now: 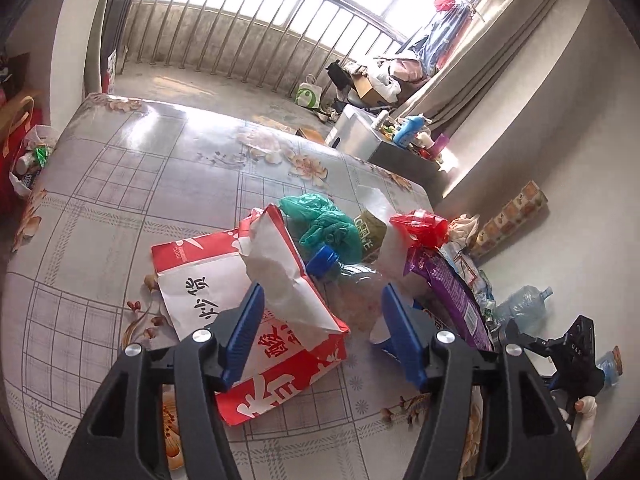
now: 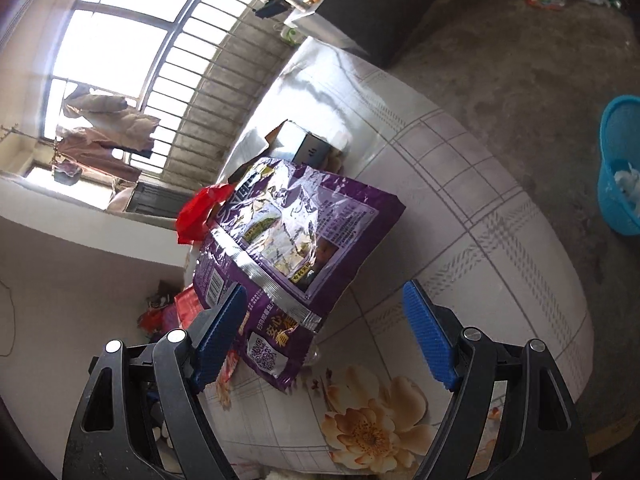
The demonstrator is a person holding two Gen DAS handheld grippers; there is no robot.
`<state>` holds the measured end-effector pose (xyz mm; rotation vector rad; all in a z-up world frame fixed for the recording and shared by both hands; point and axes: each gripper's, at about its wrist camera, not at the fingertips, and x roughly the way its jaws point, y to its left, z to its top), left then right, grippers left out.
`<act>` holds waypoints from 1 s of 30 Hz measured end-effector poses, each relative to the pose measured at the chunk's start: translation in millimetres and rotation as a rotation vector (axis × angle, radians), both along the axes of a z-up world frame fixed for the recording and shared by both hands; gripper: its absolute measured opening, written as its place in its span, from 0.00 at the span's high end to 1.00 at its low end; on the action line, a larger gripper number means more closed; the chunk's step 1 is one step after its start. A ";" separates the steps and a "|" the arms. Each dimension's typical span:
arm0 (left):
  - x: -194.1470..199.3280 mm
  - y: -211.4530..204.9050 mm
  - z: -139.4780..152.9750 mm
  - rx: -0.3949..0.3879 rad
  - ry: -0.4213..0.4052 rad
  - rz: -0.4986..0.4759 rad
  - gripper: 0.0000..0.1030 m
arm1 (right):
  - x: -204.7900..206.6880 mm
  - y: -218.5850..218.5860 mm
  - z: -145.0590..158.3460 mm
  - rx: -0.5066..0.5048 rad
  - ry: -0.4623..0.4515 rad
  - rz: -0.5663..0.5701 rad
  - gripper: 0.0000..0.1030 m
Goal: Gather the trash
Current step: 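Grasp the red-and-white paper bag with the left gripper while the right grasps the purple noodle bag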
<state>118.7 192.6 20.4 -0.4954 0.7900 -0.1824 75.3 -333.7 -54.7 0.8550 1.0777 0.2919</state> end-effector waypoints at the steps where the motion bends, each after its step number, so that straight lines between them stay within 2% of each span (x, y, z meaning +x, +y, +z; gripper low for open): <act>1: 3.9 2.9 -4.0 -0.030 0.021 0.004 0.41 | 0.0 -0.6 -4.6 0.019 0.018 -0.002 0.26; 5: 17.5 12.9 -15.4 -0.135 0.076 0.003 0.40 | 2.0 -4.1 -23.9 0.143 0.085 -0.009 0.26; 11: 34.5 21.8 -34.1 -0.301 0.147 -0.001 0.40 | 14.9 -3.9 -39.1 0.262 0.140 -0.029 0.26; 15: 42.7 22.1 -44.9 -0.324 0.180 0.016 0.40 | 18.2 2.2 -46.0 0.316 0.163 -0.044 0.27; 18: 45.4 21.7 -53.6 -0.353 0.196 0.014 0.41 | 18.0 0.3 -46.2 0.335 0.158 -0.059 0.31; 21: 46.3 21.9 -59.0 -0.361 0.203 0.016 0.50 | 18.3 -6.7 -48.6 0.353 0.163 -0.090 0.41; 25: 39.2 23.6 -61.4 -0.372 0.195 0.016 0.70 | 17.2 -5.6 -55.1 0.396 0.171 -0.112 0.58; 29: 32.2 25.7 -59.5 -0.370 0.182 0.008 0.73 | 12.5 -7.2 -60.1 0.454 0.164 -0.132 0.76; 30: 28.0 27.5 -58.3 -0.367 0.178 0.007 0.73 | 9.8 -9.3 -59.4 0.470 0.156 -0.140 0.77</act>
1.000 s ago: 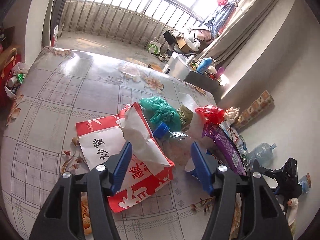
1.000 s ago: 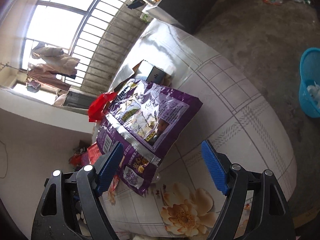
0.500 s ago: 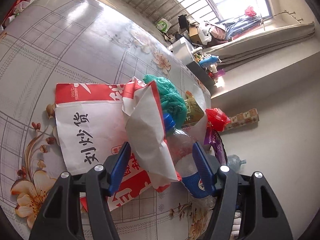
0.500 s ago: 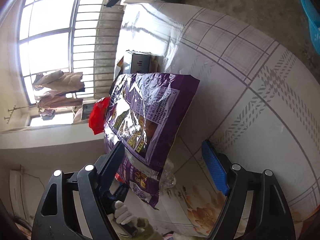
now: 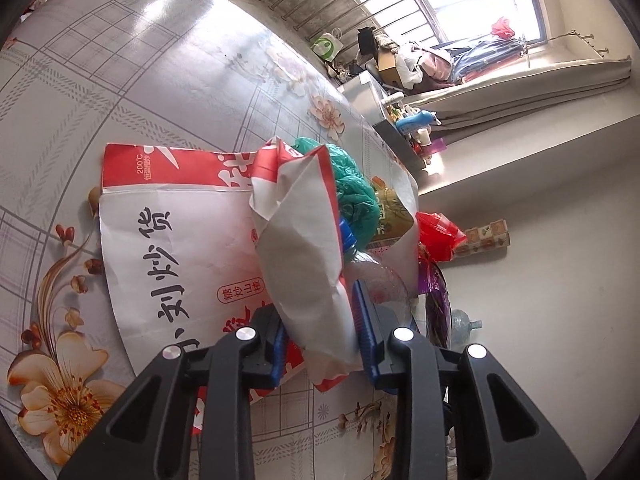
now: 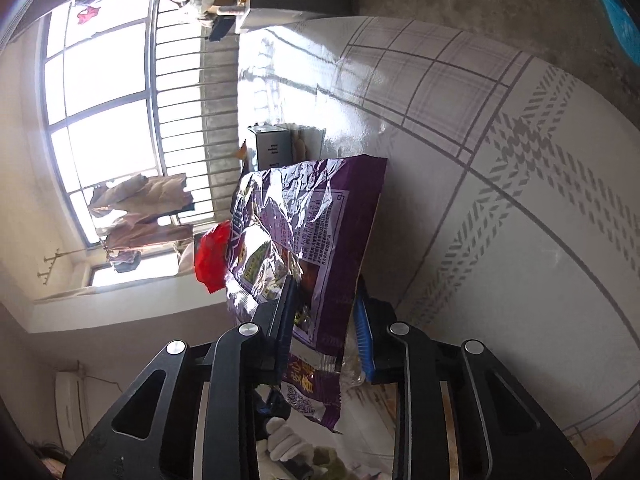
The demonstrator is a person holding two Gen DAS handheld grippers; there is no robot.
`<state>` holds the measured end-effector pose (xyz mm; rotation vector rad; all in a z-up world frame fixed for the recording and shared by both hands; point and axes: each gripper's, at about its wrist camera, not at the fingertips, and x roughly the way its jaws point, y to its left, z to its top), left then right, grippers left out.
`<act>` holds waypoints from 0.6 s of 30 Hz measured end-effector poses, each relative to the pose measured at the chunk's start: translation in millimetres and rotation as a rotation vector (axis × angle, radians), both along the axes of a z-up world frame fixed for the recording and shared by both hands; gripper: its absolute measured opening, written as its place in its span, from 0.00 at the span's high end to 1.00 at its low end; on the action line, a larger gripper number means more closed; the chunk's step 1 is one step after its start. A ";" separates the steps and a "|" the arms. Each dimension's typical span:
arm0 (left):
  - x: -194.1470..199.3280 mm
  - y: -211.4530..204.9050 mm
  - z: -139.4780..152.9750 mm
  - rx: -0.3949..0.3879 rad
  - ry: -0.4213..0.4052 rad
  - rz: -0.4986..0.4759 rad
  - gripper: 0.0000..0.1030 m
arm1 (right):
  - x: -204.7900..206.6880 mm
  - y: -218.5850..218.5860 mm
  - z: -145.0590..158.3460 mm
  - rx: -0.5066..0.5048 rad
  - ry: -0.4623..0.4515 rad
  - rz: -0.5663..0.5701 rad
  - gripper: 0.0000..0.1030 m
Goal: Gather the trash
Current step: 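Grasp the red-and-white paper bag with the left gripper while the right grasps the purple noodle bag, then carry both bags off the table toward the blue basket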
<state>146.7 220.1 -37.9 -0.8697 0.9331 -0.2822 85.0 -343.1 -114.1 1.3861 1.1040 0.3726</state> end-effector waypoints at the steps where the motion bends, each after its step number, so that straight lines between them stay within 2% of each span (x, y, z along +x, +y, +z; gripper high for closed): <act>1: -1.2 -0.1 3.3 0.007 -0.005 -0.001 0.74 | -2.5 -1.4 0.8 0.010 -0.008 -0.008 0.79; 5: -15.3 0.9 20.5 0.046 -0.045 -0.001 0.76 | -12.0 -4.9 4.8 0.061 -0.047 -0.034 0.88; 7: -24.5 1.6 29.9 0.062 -0.068 -0.001 0.76 | -18.3 -7.8 6.4 0.088 -0.060 -0.043 0.90; 18: -76.8 -10.1 92.6 0.161 -0.223 -0.033 0.76 | -46.4 -21.2 39.0 0.148 -0.208 -0.090 0.91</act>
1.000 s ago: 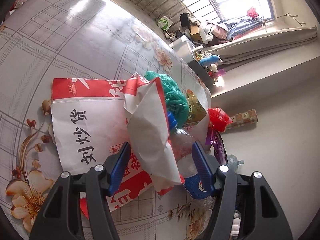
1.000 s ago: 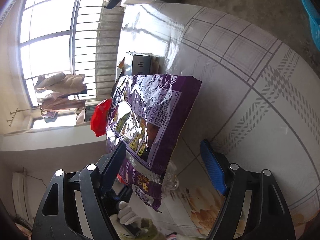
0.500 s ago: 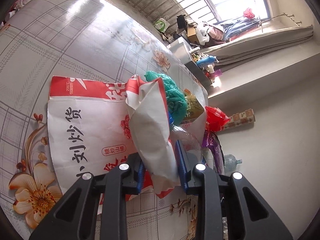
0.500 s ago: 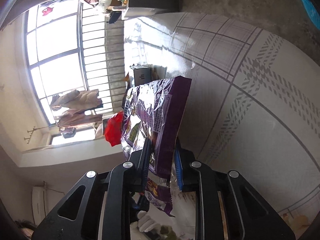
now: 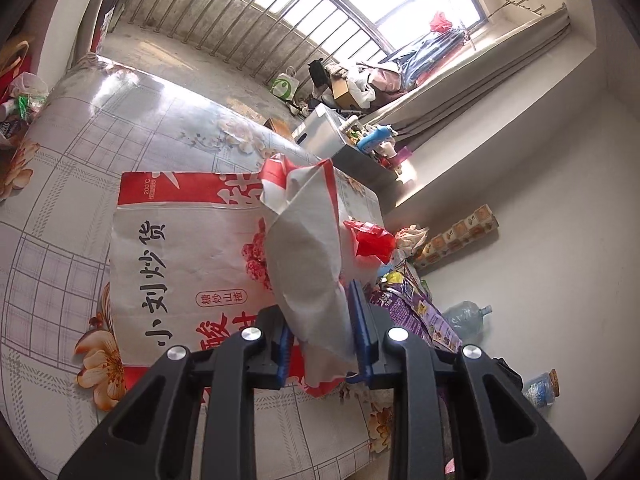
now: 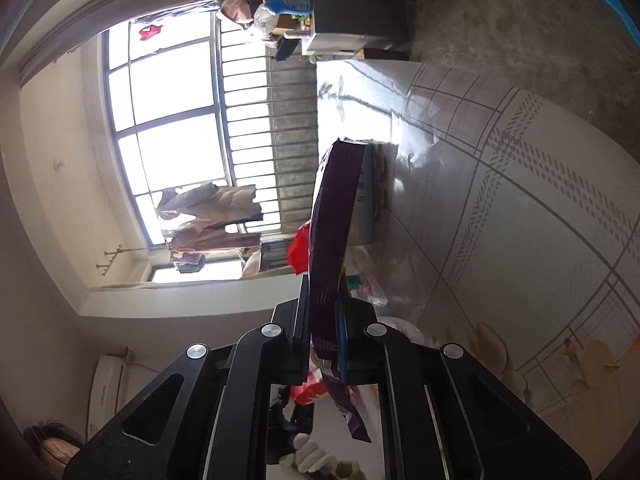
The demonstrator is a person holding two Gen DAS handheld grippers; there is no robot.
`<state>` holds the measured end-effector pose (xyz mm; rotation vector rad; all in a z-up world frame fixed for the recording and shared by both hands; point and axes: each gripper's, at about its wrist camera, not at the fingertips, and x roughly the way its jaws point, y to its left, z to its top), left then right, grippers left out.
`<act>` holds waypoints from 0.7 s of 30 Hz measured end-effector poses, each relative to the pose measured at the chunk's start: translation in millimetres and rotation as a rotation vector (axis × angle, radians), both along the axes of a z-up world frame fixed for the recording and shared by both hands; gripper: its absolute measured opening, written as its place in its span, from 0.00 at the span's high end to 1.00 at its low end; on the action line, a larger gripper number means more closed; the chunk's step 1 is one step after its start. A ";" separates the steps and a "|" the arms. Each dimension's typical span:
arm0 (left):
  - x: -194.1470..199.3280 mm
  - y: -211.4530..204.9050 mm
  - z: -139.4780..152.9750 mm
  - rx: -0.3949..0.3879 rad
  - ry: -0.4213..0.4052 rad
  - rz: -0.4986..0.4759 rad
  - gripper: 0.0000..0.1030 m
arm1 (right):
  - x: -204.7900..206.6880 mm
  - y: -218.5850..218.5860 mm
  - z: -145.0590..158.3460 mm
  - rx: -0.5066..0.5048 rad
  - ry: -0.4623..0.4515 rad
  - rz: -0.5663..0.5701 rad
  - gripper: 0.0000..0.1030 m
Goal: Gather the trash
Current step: 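Carry both bags off the table toward the blue basket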
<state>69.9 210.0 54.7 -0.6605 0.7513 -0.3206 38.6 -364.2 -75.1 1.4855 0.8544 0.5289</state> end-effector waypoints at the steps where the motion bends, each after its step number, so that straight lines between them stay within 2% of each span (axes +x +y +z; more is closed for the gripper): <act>1: -3.8 -1.6 6.0 0.008 -0.016 -0.005 0.76 | -2.2 -0.9 2.6 0.003 -0.011 -0.004 0.91; 8: -25.4 -17.5 47.9 0.069 -0.149 -0.055 0.76 | -18.6 -10.6 29.4 -0.005 -0.138 -0.045 0.91; 10: -28.8 -23.3 55.0 0.093 -0.169 -0.063 0.76 | -19.0 -11.0 34.0 0.003 -0.161 -0.052 0.92; 14: -33.4 -34.8 65.5 0.090 -0.193 -0.091 0.77 | -21.8 -16.2 44.3 -0.001 -0.205 -0.064 0.92; 21: -31.3 -75.3 103.3 0.132 -0.293 -0.182 0.77 | -31.7 -33.9 58.6 -0.030 -0.280 -0.116 0.92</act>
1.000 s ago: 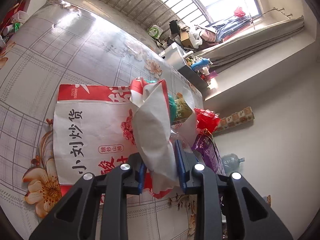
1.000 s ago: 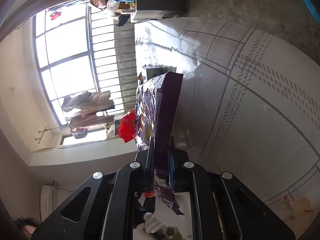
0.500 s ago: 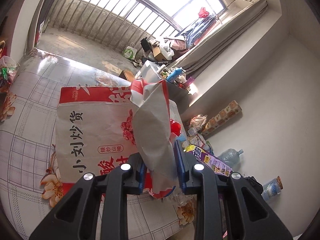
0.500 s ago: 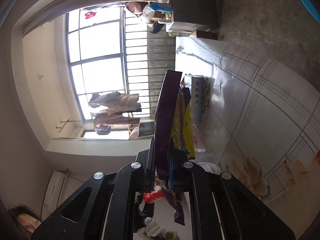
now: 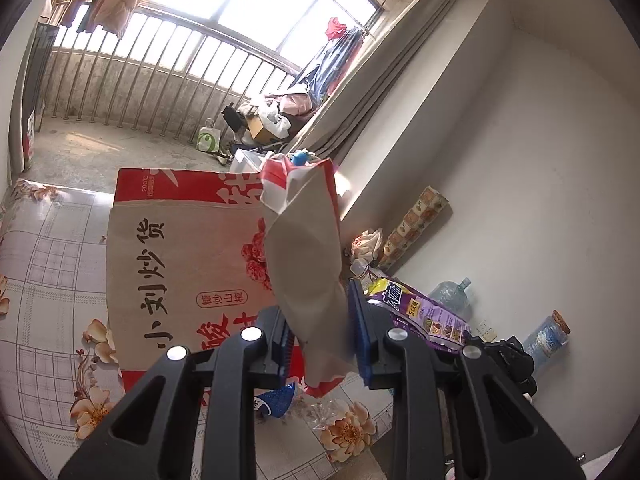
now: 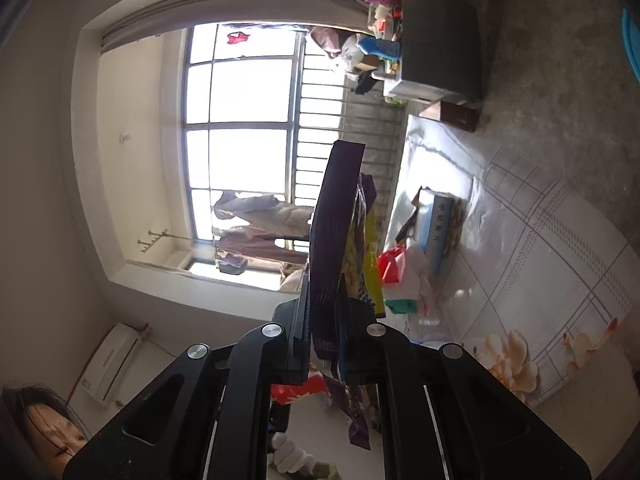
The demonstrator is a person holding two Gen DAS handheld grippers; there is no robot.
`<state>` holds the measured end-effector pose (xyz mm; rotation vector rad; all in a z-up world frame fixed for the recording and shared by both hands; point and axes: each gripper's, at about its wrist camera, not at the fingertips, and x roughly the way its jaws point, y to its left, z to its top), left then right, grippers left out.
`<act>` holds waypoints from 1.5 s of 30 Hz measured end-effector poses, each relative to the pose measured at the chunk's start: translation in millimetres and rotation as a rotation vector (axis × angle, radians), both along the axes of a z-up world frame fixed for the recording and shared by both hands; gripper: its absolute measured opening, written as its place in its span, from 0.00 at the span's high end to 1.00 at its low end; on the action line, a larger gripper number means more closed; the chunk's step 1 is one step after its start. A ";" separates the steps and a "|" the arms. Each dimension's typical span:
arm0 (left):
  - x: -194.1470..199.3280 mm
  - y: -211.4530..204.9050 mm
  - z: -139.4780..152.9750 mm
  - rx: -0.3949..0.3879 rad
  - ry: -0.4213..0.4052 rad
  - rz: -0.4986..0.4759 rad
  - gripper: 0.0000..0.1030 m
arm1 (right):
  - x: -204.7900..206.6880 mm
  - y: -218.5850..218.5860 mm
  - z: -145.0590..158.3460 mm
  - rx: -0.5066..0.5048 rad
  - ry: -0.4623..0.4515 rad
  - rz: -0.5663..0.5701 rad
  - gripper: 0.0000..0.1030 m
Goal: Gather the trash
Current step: 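Carry both bags off the table toward the blue basket, then open the left gripper over the basket while the right releases the noodle bag into it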
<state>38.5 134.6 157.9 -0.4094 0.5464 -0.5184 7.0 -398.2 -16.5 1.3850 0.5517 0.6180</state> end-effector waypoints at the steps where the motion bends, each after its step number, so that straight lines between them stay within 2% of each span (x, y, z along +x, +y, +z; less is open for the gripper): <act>1: 2.5 -9.2 5.1 0.008 -0.013 -0.020 0.76 | -3.1 -3.5 2.2 -0.007 -0.010 -0.013 0.92; 5: 17.7 -55.8 18.9 0.033 -0.048 -0.128 0.76 | -17.8 -25.2 11.4 -0.041 -0.046 -0.096 0.92; 10: 48.9 -135.4 20.2 0.058 -0.041 -0.303 0.76 | -45.3 -64.2 18.7 -0.112 -0.068 -0.257 0.92; 15: 81.2 -238.0 10.1 0.091 0.007 -0.499 0.76 | -72.1 -101.0 22.5 -0.292 -0.019 -0.469 0.92; 19: 106.4 -327.5 -9.1 0.132 0.076 -0.643 0.76 | -80.7 -123.7 11.6 -0.423 0.072 -0.599 0.92; 25: 142.0 -450.4 -68.2 0.222 0.227 -0.790 0.76 | -66.8 -153.8 -24.9 -0.540 0.232 -0.697 0.92; 30: 163.1 -537.1 -133.9 0.326 0.347 -0.856 0.76 | -41.3 -176.8 -63.9 -0.593 0.350 -0.715 0.91; 33: 170.4 -576.9 -174.8 0.387 0.411 -0.880 0.76 | -26.4 -194.8 -91.5 -0.627 0.432 -0.709 0.91; 39: 181.6 -639.3 -246.0 0.479 0.479 -0.885 0.76 | -4.0 -220.3 -130.9 -0.671 0.548 -0.689 0.90; 40: 184.1 -647.1 -257.9 0.491 0.490 -0.880 0.72 | -0.8 -224.8 -138.0 -0.680 0.566 -0.686 0.88; 41: 187.0 -653.3 -269.9 0.506 0.506 -0.866 0.59 | 3.1 -229.1 -146.9 -0.687 0.588 -0.684 0.87; 42: 189.8 -656.8 -279.4 0.518 0.516 -0.840 0.52 | 6.3 -232.0 -152.7 -0.692 0.600 -0.674 0.75; 44: 194.1 -658.8 -290.3 0.525 0.529 -0.796 0.49 | 18.5 -242.3 -176.9 -0.713 0.662 -0.617 0.56; 45: 197.3 -657.7 -293.2 0.519 0.541 -0.785 0.49 | 21.6 -246.5 -187.3 -0.716 0.707 -0.599 0.54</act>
